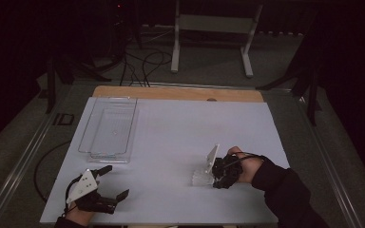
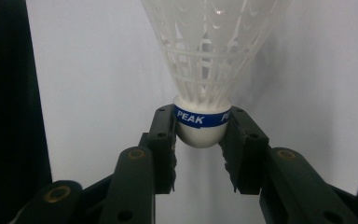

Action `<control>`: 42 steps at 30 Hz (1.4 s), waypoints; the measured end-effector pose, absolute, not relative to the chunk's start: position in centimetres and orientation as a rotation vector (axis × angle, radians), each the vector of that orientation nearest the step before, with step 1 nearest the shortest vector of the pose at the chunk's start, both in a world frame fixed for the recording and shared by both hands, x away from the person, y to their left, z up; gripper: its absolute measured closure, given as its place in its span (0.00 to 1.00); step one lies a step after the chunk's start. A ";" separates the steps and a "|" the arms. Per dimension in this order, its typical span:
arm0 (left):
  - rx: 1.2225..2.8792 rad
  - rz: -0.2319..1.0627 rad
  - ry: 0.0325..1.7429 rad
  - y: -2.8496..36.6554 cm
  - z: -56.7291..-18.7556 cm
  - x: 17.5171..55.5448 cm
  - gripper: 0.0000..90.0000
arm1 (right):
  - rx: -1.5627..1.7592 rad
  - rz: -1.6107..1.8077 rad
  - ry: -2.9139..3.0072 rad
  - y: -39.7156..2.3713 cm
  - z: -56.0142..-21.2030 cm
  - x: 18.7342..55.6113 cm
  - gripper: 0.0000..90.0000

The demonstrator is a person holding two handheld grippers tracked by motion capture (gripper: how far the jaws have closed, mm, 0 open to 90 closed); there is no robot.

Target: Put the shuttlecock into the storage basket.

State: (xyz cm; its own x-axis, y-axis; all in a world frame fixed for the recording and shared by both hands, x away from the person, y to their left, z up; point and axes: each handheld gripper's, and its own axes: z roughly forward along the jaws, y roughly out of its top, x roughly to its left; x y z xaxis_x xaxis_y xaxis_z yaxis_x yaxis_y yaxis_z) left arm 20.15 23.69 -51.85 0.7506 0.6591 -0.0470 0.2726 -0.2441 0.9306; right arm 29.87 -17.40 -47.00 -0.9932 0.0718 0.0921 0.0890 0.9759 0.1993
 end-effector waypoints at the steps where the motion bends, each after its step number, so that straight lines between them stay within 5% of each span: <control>1: 1.831 0.429 0.725 23.7 -51.8 20.2 0.00 | -0.116 -0.311 -3.042 -17.3 -46.9 29.7 0.73; 42: 2.052 0.247 0.729 22.9 -48.7 21.8 0.00 | 0.044 -0.487 -3.101 -15.5 -43.9 28.8 0.73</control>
State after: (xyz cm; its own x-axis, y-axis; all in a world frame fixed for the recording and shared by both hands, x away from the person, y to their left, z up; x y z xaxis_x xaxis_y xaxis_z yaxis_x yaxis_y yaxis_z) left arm 21.75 22.88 -48.66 0.8051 0.5841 -0.1034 0.4008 -0.4071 0.8207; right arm 28.79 -15.54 -43.91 -0.9996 -0.0281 -0.0022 -0.0274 0.9514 0.3066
